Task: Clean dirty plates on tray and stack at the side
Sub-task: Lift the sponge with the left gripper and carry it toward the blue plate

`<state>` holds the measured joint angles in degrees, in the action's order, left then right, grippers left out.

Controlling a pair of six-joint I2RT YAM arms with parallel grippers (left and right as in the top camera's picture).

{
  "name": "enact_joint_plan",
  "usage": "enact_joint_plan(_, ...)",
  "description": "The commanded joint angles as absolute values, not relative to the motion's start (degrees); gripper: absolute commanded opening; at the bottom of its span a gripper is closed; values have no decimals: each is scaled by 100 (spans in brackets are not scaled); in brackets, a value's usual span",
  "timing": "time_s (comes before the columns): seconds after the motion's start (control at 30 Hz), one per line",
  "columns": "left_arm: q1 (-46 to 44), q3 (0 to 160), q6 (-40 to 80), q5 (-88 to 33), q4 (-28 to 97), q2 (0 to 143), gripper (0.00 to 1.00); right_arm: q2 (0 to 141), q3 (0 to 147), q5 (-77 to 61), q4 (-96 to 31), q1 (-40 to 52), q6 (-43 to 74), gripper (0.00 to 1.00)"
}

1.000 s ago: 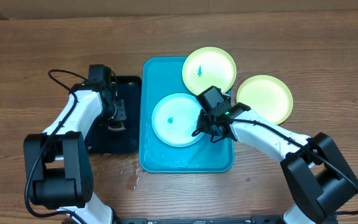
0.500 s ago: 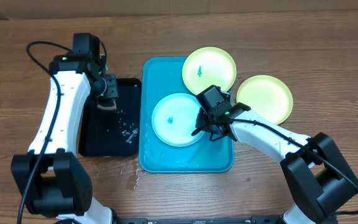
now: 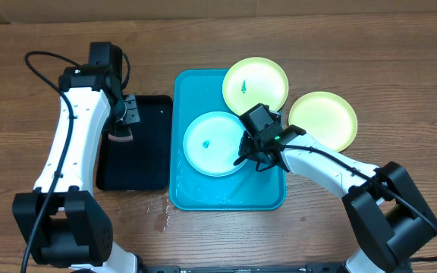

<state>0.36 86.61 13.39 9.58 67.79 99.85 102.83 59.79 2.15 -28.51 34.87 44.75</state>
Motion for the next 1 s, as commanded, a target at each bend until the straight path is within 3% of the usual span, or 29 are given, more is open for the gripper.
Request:
enact_joint_plan(0.0,-150,8554,1433,1052,6788,9900,4,10322,6071,294,-2836,3476,4475,4)
enact_joint_plan(0.47,-196,7570,1396,1090,6003,9898,4,10322,6001,399,-2768,3476,4473,4)
enact_joint_plan(0.97,-456,9118,1177,716,6379,9889,4,10322,6001,270,-2766,3481,4475,4)
